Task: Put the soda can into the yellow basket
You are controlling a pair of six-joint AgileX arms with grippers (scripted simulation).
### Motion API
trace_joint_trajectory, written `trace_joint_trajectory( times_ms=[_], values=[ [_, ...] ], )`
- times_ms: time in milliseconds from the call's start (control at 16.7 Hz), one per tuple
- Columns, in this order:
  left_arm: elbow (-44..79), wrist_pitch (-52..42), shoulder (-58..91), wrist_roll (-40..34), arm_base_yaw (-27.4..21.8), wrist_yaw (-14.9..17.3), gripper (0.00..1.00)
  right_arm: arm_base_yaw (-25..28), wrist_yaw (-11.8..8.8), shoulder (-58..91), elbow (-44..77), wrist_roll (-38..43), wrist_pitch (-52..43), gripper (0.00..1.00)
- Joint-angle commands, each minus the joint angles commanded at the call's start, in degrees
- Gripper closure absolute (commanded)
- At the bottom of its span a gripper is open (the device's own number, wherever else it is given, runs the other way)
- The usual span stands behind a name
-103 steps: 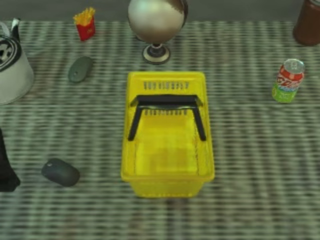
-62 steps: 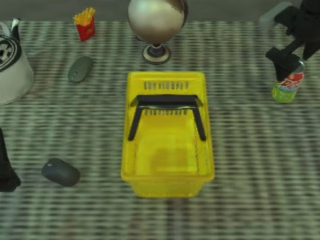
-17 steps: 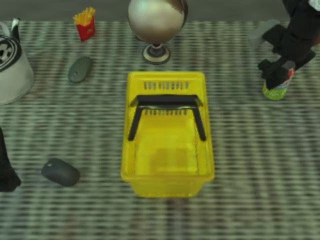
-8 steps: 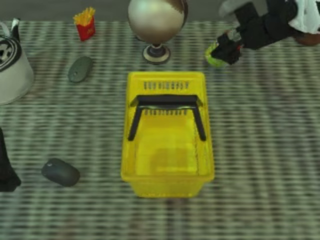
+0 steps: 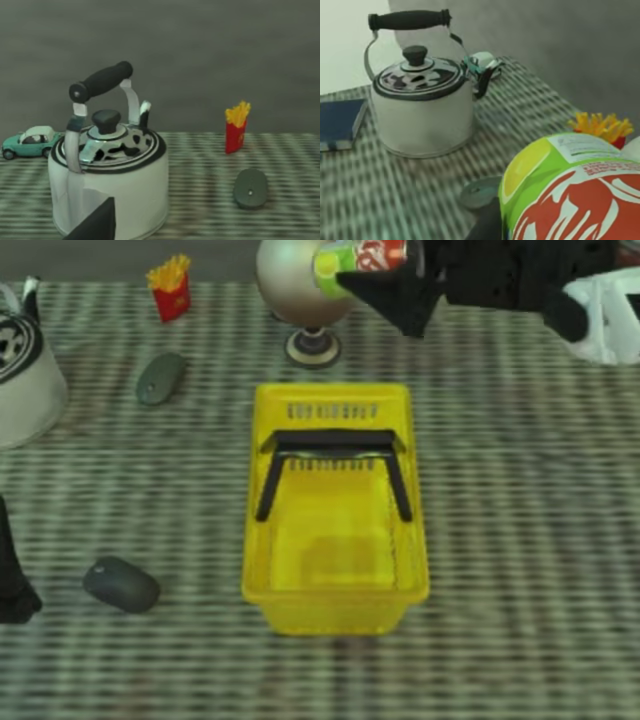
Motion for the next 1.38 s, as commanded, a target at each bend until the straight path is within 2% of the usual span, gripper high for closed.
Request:
trace_joint_trajectory(
  times_ms=[120,240,420,540,900,1380],
  values=[
    [0.0,0.0,0.0,0.0,0.0,0.0,0.00,1.0,-5.0,-2.9,-5.6,3.2,9.5,1.00],
    [0.0,0.0,0.0,0.0,0.0,0.0,0.00,1.8,-9.1,-5.4,-10.4,5.9,16.6,1.00],
    [0.0,0.0,0.0,0.0,0.0,0.0,0.00,2.6,-12.8,-7.6,-14.9,8.5,22.7,1.00],
    [0.0,0.0,0.0,0.0,0.0,0.0,0.00,2.7,-13.4,-8.0,-15.8,9.0,23.7,1.00],
    [0.0,0.0,0.0,0.0,0.0,0.0,0.00,2.5,-13.5,-6.8,-15.8,9.0,24.6,1.00],
    [0.0,0.0,0.0,0.0,0.0,0.0,0.00,2.9,-13.2,5.8,-19.7,8.7,41.3,1.00]
  ],
)
